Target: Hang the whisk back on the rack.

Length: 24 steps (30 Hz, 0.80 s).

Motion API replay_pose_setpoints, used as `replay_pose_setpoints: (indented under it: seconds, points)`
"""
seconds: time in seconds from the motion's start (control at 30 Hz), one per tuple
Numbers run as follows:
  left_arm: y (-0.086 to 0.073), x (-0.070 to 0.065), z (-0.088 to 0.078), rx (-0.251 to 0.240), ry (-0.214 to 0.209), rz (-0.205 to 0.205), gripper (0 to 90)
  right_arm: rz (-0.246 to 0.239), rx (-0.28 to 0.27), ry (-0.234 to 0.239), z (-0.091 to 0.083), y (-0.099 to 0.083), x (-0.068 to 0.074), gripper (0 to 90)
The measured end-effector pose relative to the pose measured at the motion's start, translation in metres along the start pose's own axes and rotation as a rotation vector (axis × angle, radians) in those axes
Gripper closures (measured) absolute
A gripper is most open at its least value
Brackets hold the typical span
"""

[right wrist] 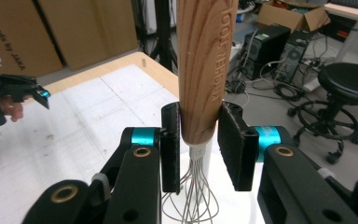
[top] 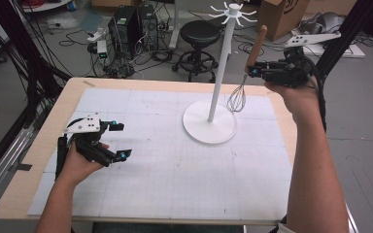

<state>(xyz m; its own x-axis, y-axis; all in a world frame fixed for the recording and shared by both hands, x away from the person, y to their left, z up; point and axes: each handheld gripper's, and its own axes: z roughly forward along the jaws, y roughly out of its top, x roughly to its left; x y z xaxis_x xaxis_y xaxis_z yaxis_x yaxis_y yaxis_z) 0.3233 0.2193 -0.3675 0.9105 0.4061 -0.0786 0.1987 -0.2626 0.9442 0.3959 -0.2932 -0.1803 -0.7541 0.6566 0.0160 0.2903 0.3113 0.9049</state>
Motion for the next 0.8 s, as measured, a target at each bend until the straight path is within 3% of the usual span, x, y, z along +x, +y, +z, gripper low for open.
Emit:
replay_pose_setpoints:
  seconds: [0.4,0.8]
  points:
    - [0.000,0.000,0.001,0.002,-0.001,-0.003,1.6,0.043,0.020,-0.070,0.006,0.014,-0.015,71.1]
    - [0.000,0.000,0.000,0.004,-0.003,0.000,1.6,0.044,0.046,-0.082,0.016,0.022,-0.014,71.1]
